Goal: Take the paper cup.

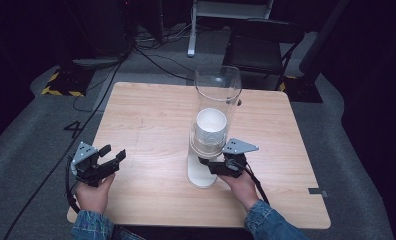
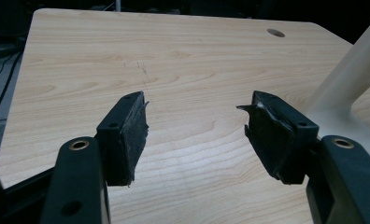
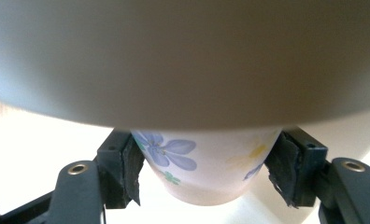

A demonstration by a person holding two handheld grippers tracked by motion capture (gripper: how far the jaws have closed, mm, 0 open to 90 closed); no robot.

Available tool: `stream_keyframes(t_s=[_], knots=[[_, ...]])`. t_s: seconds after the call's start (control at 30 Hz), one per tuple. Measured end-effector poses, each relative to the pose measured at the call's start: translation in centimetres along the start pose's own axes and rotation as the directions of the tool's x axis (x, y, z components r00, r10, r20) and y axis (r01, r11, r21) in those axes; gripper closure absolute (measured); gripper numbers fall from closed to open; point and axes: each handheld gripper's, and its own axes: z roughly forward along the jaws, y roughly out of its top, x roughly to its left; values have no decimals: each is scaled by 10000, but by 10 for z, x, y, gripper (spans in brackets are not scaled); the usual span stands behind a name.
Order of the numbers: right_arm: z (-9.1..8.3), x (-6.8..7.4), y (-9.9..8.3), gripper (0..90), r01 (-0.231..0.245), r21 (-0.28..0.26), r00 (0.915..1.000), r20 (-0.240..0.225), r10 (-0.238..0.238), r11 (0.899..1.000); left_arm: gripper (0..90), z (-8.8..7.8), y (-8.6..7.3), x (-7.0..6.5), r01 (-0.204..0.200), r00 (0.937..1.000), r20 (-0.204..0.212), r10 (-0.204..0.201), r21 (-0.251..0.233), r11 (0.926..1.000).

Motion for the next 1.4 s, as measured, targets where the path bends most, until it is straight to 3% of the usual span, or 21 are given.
stream_keyframes(t_s=[0.2, 0.33, 1.03, 1.17, 1.4], knots=[[0, -2, -1, 345, 345, 46, 9992, 198, -346, 9994, 379, 0, 0, 1, 36, 10000, 33, -35, -31, 10000], [0, -3, -1, 345, 329, 14, 9993, 180, -329, 9995, 379, 0, -1, 2, 96, 9999, 44, -96, -37, 9999], [2, 2, -5, 343, -324, -130, 9995, -52, 324, 9994, 378, 1, -2, 3, 264, 9996, 106, -264, 27, 9996], [6, 3, -9, 346, -1030, -134, 9931, -581, 1020, 9946, 377, 1, -2, 3, 281, 9996, 98, -281, 31, 9996], [7, 2, -14, 346, -703, -25, 9967, -408, 701, 9975, 377, 1, -2, 4, 266, 9996, 98, -266, 36, 9996]])
